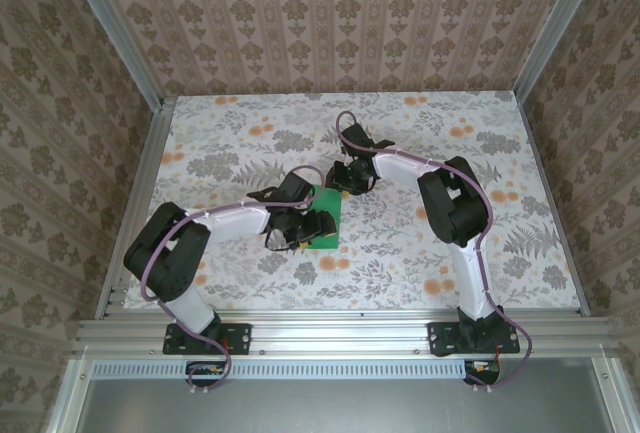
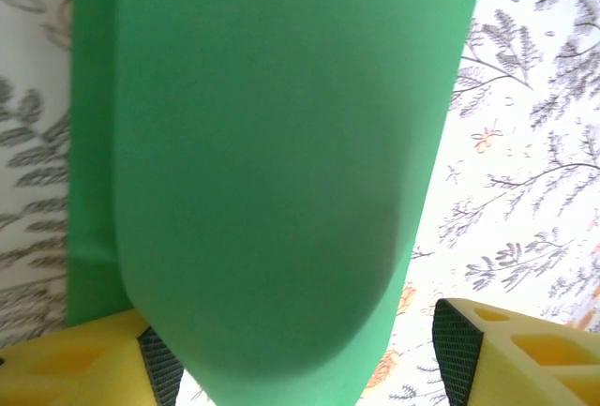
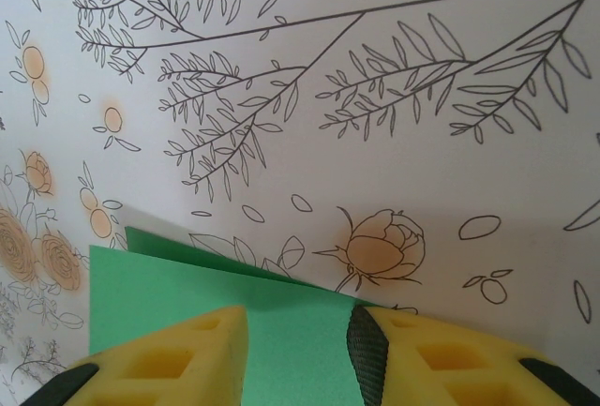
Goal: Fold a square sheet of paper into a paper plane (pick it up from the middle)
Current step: Fold the triangle a second time at the center of the table.
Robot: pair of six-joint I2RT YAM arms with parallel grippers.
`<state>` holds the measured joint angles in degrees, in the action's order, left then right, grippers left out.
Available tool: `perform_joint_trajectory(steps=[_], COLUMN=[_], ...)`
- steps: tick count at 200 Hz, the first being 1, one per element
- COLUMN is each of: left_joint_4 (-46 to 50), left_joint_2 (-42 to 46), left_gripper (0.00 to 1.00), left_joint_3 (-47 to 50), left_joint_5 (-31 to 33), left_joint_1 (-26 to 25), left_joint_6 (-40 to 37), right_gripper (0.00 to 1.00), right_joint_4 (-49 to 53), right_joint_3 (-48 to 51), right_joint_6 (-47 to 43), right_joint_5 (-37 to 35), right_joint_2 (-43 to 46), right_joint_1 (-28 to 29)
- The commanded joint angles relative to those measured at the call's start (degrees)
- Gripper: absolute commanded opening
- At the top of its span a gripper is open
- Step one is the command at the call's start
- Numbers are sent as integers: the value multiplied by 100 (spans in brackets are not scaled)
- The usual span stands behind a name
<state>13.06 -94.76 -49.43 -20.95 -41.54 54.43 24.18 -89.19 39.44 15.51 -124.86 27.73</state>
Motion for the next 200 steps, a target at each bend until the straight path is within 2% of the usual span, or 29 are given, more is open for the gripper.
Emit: perform_joint_trajectory(steps=[1,49,90,120,166,200], left_joint_4=[-901,-2161,-3127,-3268,-3181,-3248], left_joint_2=[241,503,504,532,566,377], left_gripper=[74,74,73,71,68,67], left_joint_3=[228,888,1352,1333,1356,1304], left_joint_5=[-164,-354,-845,-1125,-1019,-1182], left_joint_1=[47,177,246,165,95,0], left_joint_6=[111,313,411,245,238,296], right_gripper=[40,39,39,39,39,39], right_joint_4=[377,368,363,359,350,350], right_joint_3=[300,306,306,314,319,315], right_joint_6=[65,64,70,55,64,64], right_joint_5=[-246,-221,-206,-206,-215,-215], right_joint_2=[-390,-381,-390,-382,-382,-381], right_joint_1=[-57,-57,-57,-57,-57,-59])
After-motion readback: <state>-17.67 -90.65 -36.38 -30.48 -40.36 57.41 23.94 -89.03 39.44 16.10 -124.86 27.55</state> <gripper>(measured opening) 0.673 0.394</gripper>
